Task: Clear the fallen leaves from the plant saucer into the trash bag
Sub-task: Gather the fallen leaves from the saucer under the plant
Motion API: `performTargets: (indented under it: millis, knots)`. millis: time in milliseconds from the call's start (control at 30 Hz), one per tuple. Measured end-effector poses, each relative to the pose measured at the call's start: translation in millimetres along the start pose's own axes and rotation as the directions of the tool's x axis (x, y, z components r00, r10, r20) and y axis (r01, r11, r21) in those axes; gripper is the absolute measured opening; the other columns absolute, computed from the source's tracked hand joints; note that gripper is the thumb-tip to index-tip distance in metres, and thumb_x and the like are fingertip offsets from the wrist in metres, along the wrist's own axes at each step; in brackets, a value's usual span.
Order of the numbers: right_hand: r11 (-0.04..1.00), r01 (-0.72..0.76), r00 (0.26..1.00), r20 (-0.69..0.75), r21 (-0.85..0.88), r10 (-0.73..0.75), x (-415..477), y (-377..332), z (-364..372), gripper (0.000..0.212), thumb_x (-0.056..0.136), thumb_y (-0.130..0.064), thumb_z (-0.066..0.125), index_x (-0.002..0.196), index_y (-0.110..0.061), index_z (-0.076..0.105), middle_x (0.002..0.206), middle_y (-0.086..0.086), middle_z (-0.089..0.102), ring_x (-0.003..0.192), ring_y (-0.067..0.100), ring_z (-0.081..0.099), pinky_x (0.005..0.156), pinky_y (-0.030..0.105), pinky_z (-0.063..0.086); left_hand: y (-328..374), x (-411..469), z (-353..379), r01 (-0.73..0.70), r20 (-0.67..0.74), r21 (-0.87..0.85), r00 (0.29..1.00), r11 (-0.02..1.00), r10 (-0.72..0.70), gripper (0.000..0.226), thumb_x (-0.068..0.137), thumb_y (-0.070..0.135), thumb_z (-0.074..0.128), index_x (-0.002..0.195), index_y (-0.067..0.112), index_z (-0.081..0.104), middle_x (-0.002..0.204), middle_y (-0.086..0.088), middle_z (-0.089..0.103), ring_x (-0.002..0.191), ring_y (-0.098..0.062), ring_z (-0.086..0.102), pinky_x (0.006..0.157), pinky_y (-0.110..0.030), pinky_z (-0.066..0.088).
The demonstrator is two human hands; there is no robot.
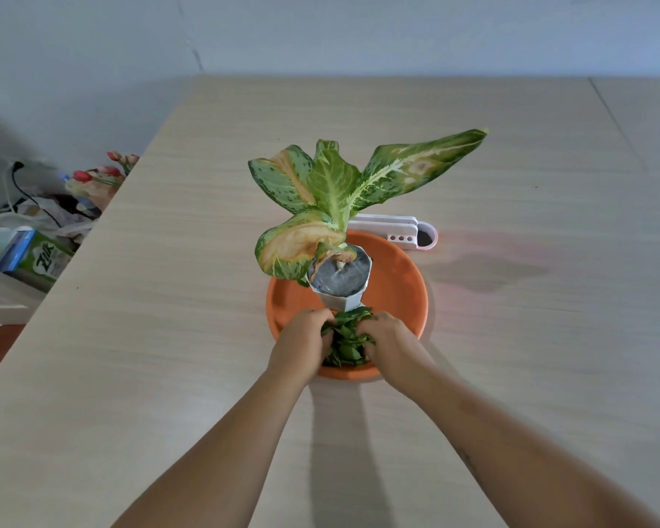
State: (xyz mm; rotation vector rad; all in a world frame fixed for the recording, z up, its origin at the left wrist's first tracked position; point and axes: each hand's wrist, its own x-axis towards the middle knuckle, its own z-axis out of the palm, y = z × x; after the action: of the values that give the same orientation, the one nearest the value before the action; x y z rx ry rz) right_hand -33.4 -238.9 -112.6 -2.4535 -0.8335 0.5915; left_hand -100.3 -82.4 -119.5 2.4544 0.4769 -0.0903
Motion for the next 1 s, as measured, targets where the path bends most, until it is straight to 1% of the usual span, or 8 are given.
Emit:
performTargets:
  millis: [100,167,267,367,500,700,867,1000]
  knots:
    - [0.987,-0.093,0.988,-0.113,0.128,0.107,2.6,-4.4,-9.1,0.021,0.089,-0.006,0.055,0.107,-0.008,0.067,0.107,0.006,0.057,0.097,0.022,0.057,0.082,0.027,0.045,3.8,2.1,-8.9,0.017,-0.061,-0.089,0.998,0.996,-0.022,0.024,0.087,0.007,0.06,0.108,0.017,0.068,0.101,0.002,0.067,0.089,-0.011,0.06,0.071,-0.021,0.046]
    - [0.952,-0.167,0.967,-0.146,0.257,0.209,2.5,-7.6,-16.2,0.02,0.09,-0.008,0.056,0.107,-0.007,0.067,0.107,0.005,0.059,0.094,0.02,0.056,0.079,0.028,0.047,7.6,1.1,-14.6,0.06,-0.09,-0.18,0.993,0.982,-0.077,0.018,0.088,0.011,0.062,0.104,0.018,0.069,0.095,0.008,0.066,0.085,-0.008,0.059,0.066,-0.015,0.044]
    - [0.881,-0.213,0.942,-0.149,0.423,0.3,-1.0,-8.3,-21.3,0.017,0.087,-0.011,0.057,0.098,-0.015,0.069,0.095,0.0,0.064,0.084,0.018,0.06,0.068,0.027,0.047,10.7,-3.0,-17.5,0.177,-0.091,-0.356,0.971,0.918,-0.223,0.013,0.087,0.018,0.066,0.099,0.018,0.069,0.094,0.005,0.068,0.086,-0.011,0.063,0.068,-0.023,0.052]
    - [0.73,-0.261,0.906,-0.1,0.632,0.411,-7.2,-7.3,-21.6,0.012,0.084,-0.014,0.061,0.082,-0.023,0.069,0.077,0.0,0.066,0.071,0.018,0.062,0.065,0.036,0.052,12.0,-9.3,-14.6,0.287,-0.031,-0.603,0.924,0.744,-0.381,0.008,0.086,0.018,0.068,0.094,0.02,0.069,0.094,0.0,0.07,0.086,-0.015,0.067,0.07,-0.027,0.055]
    - [0.572,-0.286,0.879,-0.027,0.768,0.476,-16.3,-6.8,-18.7,0.01,0.085,-0.014,0.064,0.08,-0.02,0.07,0.084,0.008,0.073,0.074,0.019,0.066,0.073,0.038,0.057,13.7,-16.1,-5.4,0.357,0.093,-0.813,0.859,0.46,-0.503,0.013,0.086,0.011,0.069,0.098,0.015,0.068,0.099,-0.006,0.071,0.089,-0.018,0.069,0.077,-0.03,0.057]
    - [0.312,-0.277,0.857,0.087,0.909,0.507,-22.9,-5.6,-10.1,0.006,0.084,-0.01,0.065,0.084,-0.013,0.071,0.095,0.017,0.074,0.094,0.037,0.069,0.088,0.051,0.056,16.1,-22.1,1.8,0.329,0.144,-0.911,0.82,0.25,-0.555,0.011,0.084,0.006,0.07,0.09,0.014,0.067,0.103,-0.012,0.069,0.093,-0.023,0.067,0.078,-0.034,0.056]
    - [0.089,-0.211,0.866,0.144,0.973,0.478,-20.9,-7.2,-10.4,0.005,0.089,-0.006,0.062,0.09,-0.009,0.066,0.101,0.015,0.07,0.09,0.023,0.066,0.079,0.032,0.054,20.6,-24.2,-5.4,0.305,0.191,-0.944,0.818,0.126,-0.542,0.01,0.085,0.001,0.068,0.093,0.006,0.066,0.098,-0.012,0.069,0.09,-0.021,0.067,0.073,-0.028,0.055]
    - [-0.029,-0.162,0.861,0.156,0.986,0.484,-23.7,-13.0,-13.9,0.006,0.09,-0.003,0.06,0.088,-0.008,0.063,0.096,0.011,0.067,0.087,0.018,0.062,0.077,0.028,0.053,23.2,-25.8,-12.1,0.301,0.216,-0.95,0.826,0.082,-0.52,0.009,0.085,-0.001,0.067,0.091,0.006,0.064,0.095,-0.011,0.068,0.086,-0.02,0.067,0.075,-0.028,0.055]
